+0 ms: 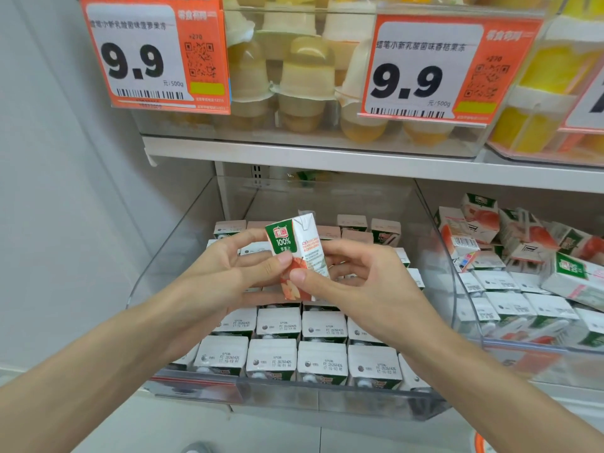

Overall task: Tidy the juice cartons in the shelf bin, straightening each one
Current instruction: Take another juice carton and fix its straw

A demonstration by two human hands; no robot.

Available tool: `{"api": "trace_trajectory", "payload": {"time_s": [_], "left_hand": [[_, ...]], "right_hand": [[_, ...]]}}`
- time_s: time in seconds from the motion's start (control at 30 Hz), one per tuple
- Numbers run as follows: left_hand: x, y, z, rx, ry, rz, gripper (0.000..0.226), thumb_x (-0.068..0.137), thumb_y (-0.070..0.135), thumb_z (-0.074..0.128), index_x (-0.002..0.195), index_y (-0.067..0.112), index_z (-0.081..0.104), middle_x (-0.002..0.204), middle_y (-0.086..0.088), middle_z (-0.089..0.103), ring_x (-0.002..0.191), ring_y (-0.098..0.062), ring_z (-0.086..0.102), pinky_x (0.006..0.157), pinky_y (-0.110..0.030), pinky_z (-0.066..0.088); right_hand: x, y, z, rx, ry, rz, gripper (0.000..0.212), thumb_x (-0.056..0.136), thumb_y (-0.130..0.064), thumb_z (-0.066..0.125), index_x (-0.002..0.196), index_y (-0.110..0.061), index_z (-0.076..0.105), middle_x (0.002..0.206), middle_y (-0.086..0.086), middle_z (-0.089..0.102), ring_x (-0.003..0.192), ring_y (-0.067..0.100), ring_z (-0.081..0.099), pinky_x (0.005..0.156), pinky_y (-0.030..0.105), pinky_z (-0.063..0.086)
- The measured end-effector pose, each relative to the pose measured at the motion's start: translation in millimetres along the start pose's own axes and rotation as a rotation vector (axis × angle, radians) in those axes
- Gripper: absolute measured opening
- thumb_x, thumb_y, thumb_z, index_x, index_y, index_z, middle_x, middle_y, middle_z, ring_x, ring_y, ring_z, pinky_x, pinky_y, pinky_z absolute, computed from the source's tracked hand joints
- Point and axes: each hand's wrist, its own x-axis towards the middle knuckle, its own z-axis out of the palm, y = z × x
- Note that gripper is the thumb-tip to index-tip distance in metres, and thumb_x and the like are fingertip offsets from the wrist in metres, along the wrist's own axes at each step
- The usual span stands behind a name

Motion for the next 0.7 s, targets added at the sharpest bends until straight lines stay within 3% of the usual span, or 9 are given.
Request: {"api": "trace_trajectory", "payload": {"time_s": [0.2,0.3,0.4,0.53,0.7], "left_hand": [[3.1,1.5,-5.5,0.052,-0.015,0.025,0.034,0.103,0.016,0.061,0.136,0.021,0.065,0.122,-0.008,0.079,0.113,-0.029,0.076,0.097,-0.035,0.06],[4.9,-0.2,-5.7,0.075,-0.02,0.016,0.032,0.106,0.016,0.057,0.135,0.021,0.067,0.121,-0.008,0.079,0.113,-0.027,0.076,0.096,-0.033,0.061],[6.5,-2.3,-5.8,0.08,-0.016,-0.004,0.031,0.109,0.014,0.052,0.134,0.02,0.067,0.118,-0.01,0.08,0.111,-0.028,0.077,0.097,-0.035,0.062],[6.6,-2.5,-7.1,0.064,-0.005,-0.021,0.031,0.109,0.015,0.051,0.136,0.02,0.066,0.119,-0.011,0.079,0.112,-0.028,0.076,0.097,-0.039,0.062],[7.1,-2.5,-8.8,0.075,0.026,-0.002,0.031,0.107,0.026,0.056,0.134,0.018,0.07,0.12,-0.008,0.079,0.114,-0.025,0.076,0.097,-0.033,0.061]], "right_hand": [[2.2,3.8,-6.3,0.132,0.105,0.019,0.053,0.064,-0.045,0.092,0.108,-0.021,0.073,0.1,-0.001,0.08,0.093,0.012,0.077,0.089,0.034,0.064],[-0.9,2.2,-7.0,0.149,0.051,-0.006,0.034,0.077,-0.034,0.09,0.105,-0.02,0.077,0.099,-0.003,0.08,0.091,0.014,0.077,0.087,0.03,0.064],[-2.0,-0.7,-6.7,0.165,0.017,-0.012,0.012,0.097,-0.014,0.074,0.106,-0.02,0.08,0.1,-0.005,0.081,0.089,0.012,0.078,0.084,0.025,0.063],[-1.3,-0.8,-8.6,0.15,0.005,0.009,0.048,0.1,0.015,0.046,0.11,-0.015,0.081,0.1,0.0,0.082,0.087,0.016,0.077,0.079,0.022,0.061],[1.4,-3.0,-7.6,0.169,0.038,0.071,0.043,0.104,0.001,0.043,0.108,-0.019,0.082,0.098,-0.001,0.082,0.091,0.015,0.075,0.085,0.028,0.062]]}}
